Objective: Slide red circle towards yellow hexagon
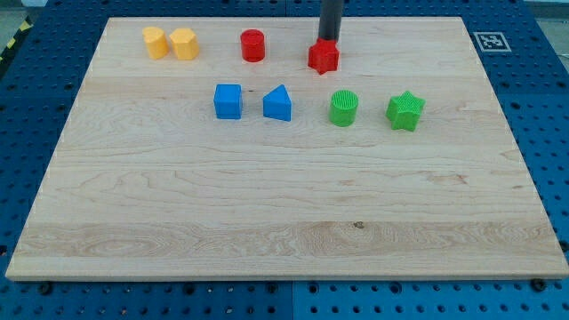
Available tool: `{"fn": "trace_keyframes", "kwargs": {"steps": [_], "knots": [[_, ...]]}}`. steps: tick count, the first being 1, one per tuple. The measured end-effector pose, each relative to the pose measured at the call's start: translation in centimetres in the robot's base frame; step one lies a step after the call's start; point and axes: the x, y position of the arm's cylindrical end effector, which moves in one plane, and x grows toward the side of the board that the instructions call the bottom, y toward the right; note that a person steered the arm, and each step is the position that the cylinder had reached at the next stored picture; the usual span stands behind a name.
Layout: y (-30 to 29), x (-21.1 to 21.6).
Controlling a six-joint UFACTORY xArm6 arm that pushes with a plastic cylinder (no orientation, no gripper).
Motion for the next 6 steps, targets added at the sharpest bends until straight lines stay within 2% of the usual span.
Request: {"fn": "trace_keyframes", "kwargs": {"steps": [2,6], "knots": [[-3.9,0.3],[-5.6,2.2]]}}
